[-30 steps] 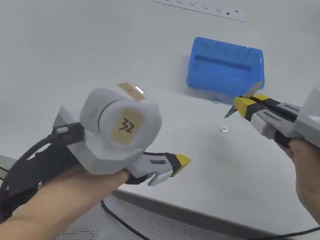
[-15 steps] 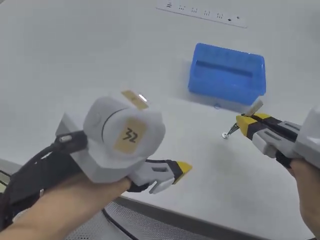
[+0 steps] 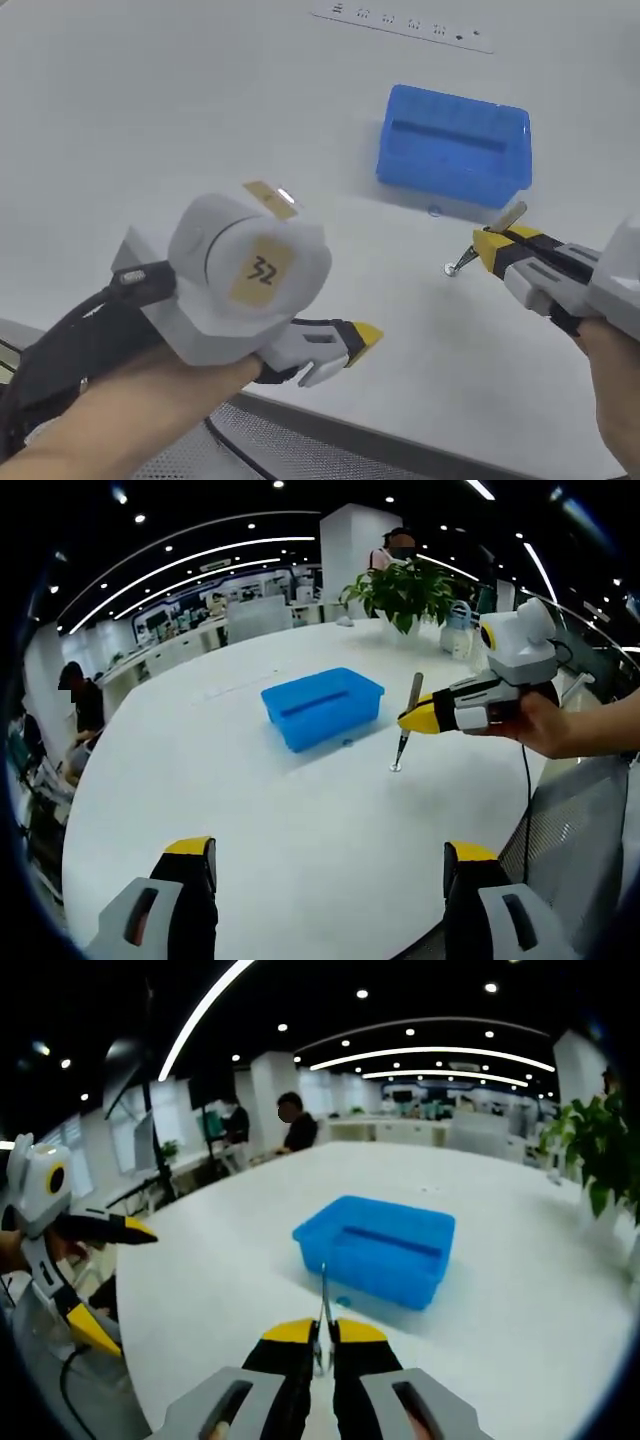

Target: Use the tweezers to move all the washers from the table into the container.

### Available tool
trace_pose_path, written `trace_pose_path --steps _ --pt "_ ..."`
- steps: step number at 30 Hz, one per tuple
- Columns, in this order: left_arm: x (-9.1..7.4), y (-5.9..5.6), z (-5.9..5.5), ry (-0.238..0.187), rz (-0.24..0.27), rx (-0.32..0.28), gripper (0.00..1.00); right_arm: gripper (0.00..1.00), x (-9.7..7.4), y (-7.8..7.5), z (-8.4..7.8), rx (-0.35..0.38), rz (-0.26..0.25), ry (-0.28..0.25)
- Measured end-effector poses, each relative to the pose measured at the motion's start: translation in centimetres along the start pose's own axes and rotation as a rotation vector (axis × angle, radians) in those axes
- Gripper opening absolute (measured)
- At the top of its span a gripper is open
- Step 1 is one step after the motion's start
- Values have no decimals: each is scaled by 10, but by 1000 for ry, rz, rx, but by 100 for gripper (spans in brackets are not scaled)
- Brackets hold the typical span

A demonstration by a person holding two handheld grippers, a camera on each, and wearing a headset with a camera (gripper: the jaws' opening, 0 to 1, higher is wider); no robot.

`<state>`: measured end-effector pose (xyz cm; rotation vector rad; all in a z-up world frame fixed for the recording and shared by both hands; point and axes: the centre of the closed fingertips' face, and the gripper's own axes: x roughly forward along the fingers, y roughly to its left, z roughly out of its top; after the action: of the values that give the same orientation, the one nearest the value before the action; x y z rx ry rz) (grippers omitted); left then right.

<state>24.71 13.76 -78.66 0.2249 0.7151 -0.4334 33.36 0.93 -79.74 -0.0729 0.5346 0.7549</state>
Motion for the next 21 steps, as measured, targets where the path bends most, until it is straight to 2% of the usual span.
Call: trace_pose_path --steps 8,11,21 --pt "1 -2 -1 6 -1 9 96 2 -1 5 -4 -36 6 -3" --pt "0 -2 -2 7 1 10 96 2 -1 8 -4 -102 4 9" --pt "-1 0 0 -2 5 7 96 1 -1 8 -4 -87 16 38"
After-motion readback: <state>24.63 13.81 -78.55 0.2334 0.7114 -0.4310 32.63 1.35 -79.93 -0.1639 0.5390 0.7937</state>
